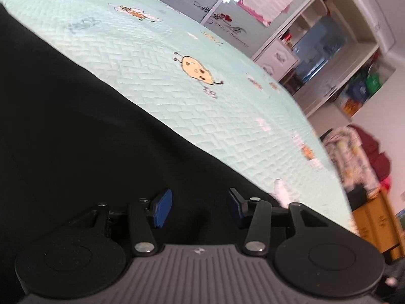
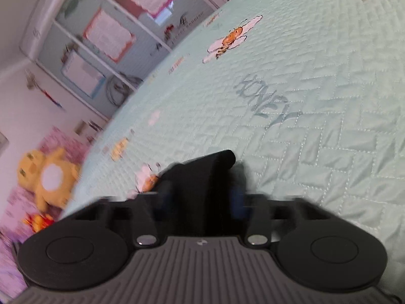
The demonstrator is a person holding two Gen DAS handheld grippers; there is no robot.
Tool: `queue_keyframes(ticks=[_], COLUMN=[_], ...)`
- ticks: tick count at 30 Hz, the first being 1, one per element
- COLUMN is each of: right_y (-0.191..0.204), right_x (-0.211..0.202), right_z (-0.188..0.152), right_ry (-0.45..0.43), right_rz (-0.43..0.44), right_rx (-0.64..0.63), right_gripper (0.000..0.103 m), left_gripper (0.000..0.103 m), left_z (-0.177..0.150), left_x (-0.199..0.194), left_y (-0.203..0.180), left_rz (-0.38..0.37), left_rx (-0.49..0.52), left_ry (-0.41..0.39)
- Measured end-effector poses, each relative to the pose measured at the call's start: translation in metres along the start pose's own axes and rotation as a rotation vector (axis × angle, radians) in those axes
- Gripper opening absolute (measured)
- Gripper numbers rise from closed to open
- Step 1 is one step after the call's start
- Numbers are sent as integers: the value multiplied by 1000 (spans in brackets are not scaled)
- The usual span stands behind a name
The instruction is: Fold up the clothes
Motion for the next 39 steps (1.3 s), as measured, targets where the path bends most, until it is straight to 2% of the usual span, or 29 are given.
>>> queue_keyframes(ticks=[2,3,5,7,8,11,12,14,15,16,18,21,23,25,28,30,31,32,33,34,35,37,39], right_y=[16,22,22,6,-3,-25,-27,-24,-22,-20,-15,0,16,29,41,38,31,20,4,-9,-18,-32,-24], right_x=[-11,-14,-11,2,8,5,2,-10,-19,-32,-62,-108,-127,-139,-161,-178,-184,-189,-193,-199,-209,-230,-253], right_z=[3,5,8,2,-1,1,2,3,4,5,5,-11,-44,-89,-156,-194,-208,-219,-226,-229,-227,-223,-219], right_ry=[-38,-58,-83,-64,-59,-65,-64,-77,-101,-151,-259,-350,-267,-157,-43,-2,12,14,2,-24,-64,-143,-207], right_rz=[-44,-70,-129,-185,-205,-137,-132,-158,-186,-227,-288,-308,-178,-59,53,92,76,41,-17,-62,-95,-153,-169], right_rx=[-115,-168,-243,-253,-250,-108,-72,-37,-30,-32,-34,-80,-87,-69,-40,-2,20,41,60,80,100,128,114], right_gripper=[12,12,12,13,19,23,28,36,36,36,36,38,38,38,37,32,32,29,3,0,0,0,5], left_gripper=[36,32,22,13,6,6,6,6,8,14,24,35,39,39,44,46,47,47,47,30,22,22,22], left_z=[0,0,1,2,2,3,3,2,2,0,-6,-26,-46,-65,-95,-118,-130,-144,-158,-169,-171,-171,-172], left_x=[6,8,9,10,11,10,5,-11,-21,-34,-64,-110,-138,-167,-204,-215,-217,-213,-210,-210,-214,-223,-232], left_y=[5,7,13,19,22,31,34,37,37,36,32,23,15,10,8,5,7,14,22,30,37,45,50], left_rz=[25,32,28,23,21,17,22,44,54,52,3,-96,-155,-167,-231,-254,-248,-207,-166,-133,-120,-117,-102], left_rx=[25,32,26,20,17,-2,-34,-68,-74,-68,-52,-11,49,105,122,182,206,220,234,238,219,170,138], left_ry=[6,10,18,27,31,42,42,28,19,9,-4,18,53,68,82,127,155,194,232,244,213,211,208])
Point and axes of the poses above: each gripper's, at about its wrist camera, not at the fingertips, and x roughly the way its jaws point, y to its left, z to its top, the point moved 7 cm from there along x, roughly the way its jaws point, and after that the axes turned 10 degrees about x, right-handed, at the moved point
